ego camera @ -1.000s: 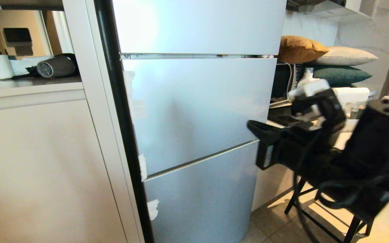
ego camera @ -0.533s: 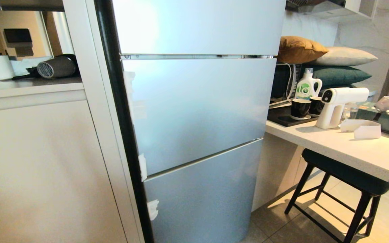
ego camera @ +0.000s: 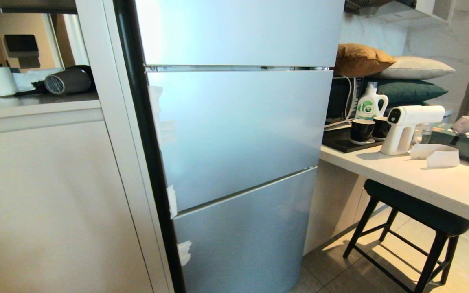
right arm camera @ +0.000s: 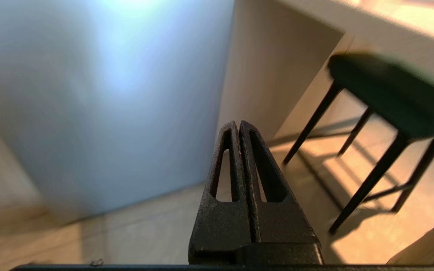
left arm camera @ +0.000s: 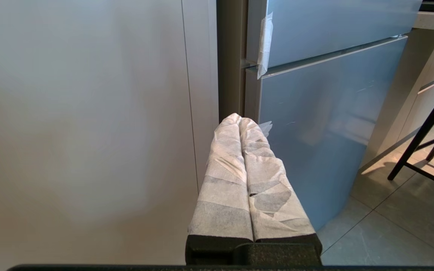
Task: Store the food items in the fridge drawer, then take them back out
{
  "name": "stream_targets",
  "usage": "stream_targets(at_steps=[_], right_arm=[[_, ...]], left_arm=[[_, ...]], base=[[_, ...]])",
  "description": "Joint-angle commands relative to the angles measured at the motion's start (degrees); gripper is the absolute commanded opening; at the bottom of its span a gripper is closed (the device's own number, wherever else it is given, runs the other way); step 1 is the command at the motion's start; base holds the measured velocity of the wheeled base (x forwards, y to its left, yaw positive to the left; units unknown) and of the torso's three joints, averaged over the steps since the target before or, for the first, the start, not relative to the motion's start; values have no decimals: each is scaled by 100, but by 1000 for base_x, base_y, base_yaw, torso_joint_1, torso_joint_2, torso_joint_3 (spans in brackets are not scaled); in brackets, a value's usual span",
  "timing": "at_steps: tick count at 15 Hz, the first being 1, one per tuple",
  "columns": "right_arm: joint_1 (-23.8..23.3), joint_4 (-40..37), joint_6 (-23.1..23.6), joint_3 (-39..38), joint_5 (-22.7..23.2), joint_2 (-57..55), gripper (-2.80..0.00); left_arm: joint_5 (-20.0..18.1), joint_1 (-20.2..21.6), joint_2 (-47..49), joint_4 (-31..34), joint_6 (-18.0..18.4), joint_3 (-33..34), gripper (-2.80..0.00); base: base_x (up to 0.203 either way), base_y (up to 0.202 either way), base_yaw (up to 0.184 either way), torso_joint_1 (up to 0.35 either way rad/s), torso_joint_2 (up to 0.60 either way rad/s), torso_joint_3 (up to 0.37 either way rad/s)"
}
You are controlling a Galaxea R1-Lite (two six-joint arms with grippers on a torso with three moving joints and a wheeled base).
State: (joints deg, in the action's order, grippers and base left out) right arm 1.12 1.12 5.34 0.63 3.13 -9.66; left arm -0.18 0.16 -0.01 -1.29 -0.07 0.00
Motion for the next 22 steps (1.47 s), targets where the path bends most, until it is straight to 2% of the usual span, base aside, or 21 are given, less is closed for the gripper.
stream_targets(at_steps=[1,6,10,22], right_arm=[[-24,-94,35,-32,-3,922,-280],[-42,-173,-87,-55,-197,966,-280],[-42,-138,-569,-55,-229,963,-280],[-42,-131,-719,-55,-340,957,-280]], left_arm=[[1,2,1,-3,0,62,-280],[1,2,-3,-3,6,62,-280],[1,2,1,-3,3,62,-280],[1,2,1,-3,3,62,-280]], base=[[0,0,0,0,0,0],[0,0,0,0,0,0],[0,0,0,0,0,0],[0,0,0,0,0,0]])
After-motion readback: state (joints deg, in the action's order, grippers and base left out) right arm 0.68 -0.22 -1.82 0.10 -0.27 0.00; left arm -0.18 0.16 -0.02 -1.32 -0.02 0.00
